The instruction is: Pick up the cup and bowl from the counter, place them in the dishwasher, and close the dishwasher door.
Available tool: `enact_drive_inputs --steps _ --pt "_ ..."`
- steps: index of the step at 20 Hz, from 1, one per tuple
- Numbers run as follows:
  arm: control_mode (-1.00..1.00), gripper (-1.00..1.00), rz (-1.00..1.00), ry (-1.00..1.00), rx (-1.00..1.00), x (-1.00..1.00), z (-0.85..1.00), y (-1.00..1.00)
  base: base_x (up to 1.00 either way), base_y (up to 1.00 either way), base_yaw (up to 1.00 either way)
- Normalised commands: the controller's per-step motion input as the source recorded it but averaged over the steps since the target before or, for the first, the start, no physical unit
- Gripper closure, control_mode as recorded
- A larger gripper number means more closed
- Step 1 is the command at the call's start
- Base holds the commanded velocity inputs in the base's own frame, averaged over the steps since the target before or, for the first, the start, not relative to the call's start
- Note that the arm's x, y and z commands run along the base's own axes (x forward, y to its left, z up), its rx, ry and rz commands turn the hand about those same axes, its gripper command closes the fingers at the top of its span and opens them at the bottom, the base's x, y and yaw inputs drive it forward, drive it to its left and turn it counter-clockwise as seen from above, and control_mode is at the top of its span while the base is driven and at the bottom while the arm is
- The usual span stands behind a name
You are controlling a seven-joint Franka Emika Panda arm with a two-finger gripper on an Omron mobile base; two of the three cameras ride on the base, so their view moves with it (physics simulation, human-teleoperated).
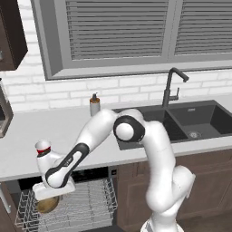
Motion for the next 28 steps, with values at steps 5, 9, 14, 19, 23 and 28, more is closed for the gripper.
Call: enact_drive_inputs --steps 5,9,14,19,23,28 --pt "-1.00 1.00 -0.07 -0.05 -0.08 0.02 -0.70 0.00 0.00 0.00 0.00" --pt "-1.00 1.00 -0.07 -0.13 -0.07 0.10 -0.49 0.01 0.00 0.00 0.00" --pt "-1.00 1.00 -0.08 -0.18 -0.02 0.24 -0.09 0.16 0.00 0.00 0.00" --pt "-1.00 1.00 -0.14 -0.12 0.00 0.43 -0.11 0.03 0.00 0.00 0.00" --pt "-1.00 1.00 -0.09 -0.01 -0.01 0.27 -0.44 0.00 0.00 0.00 0.00" --pt "-1.00 1.00 -0.06 0.00 0.00 0.43 -0.23 0.00 0.00 0.00 0.00"
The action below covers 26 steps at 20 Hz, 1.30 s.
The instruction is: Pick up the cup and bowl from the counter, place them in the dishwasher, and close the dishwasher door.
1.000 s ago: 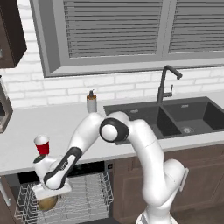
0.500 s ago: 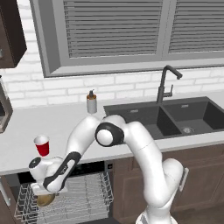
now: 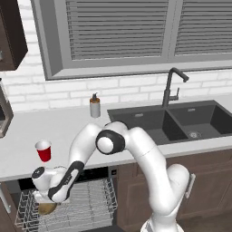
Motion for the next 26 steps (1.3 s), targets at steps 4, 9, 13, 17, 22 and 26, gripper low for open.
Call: enact_drive_inputs --steps 4,9,13,17,22,26 --pt "-1.00 1.00 -0.04 0.00 0.00 0.26 -0.53 0.00 0.00 0.00 0.00" --pt "-1.00 1.00 0.00 0.01 0.00 -0.15 -0.43 0.06 0.00 0.00 0.00" --pt "-1.00 1.00 0.00 -0.02 0.00 0.01 -0.05 0.00 0.00 0.00 0.00" --pt "-1.00 1.00 0.00 -0.10 0.00 0.21 0.00 0.00 0.00 0.00 0.00" --pt "-1.00 1.00 0.00 -0.10 0.00 0.35 -0.35 0.00 0.00 0.00 0.00" --pt "-1.00 1.00 -0.01 0.00 -0.01 0.03 -0.73 0.00 0.00 0.00 0.00"
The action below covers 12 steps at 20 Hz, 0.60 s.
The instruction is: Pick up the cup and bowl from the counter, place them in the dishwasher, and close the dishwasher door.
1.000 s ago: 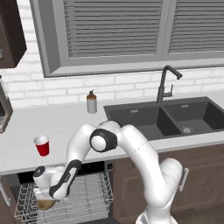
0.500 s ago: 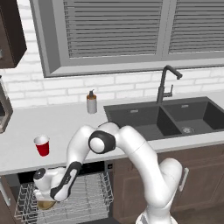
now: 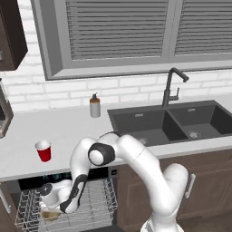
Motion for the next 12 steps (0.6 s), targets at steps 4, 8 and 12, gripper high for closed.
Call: enact_drive_inputs --steps 4,8,12 --pt "-1.00 1.00 0.00 0.01 -0.01 -0.38 -0.56 0.10 0.00 0.00 0.00" --pt "-1.00 1.00 0.00 0.00 0.00 -0.27 -0.08 0.10 0.00 0.00 0.00" --pt "-1.00 -1.00 0.00 -0.03 0.00 -0.03 0.00 0.00 0.00 0.00 0.00"
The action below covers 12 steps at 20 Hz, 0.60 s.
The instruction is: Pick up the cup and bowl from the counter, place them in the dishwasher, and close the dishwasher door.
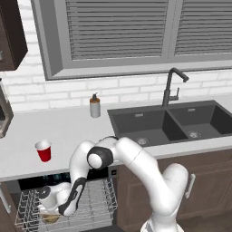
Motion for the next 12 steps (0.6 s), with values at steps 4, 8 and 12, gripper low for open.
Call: enact_drive_inputs --steps 4,8,12 --pt "-1.00 -1.00 0.00 0.00 0.00 0.00 0.04 0.00 0.00 0.00 0.00" --pt "-1.00 -1.00 0.00 0.00 -0.03 0.00 0.19 0.00 0.00 0.00 0.00" --pt "-1.00 -1.00 0.00 -0.03 0.00 -0.05 0.86 0.00 0.00 0.00 0.00"
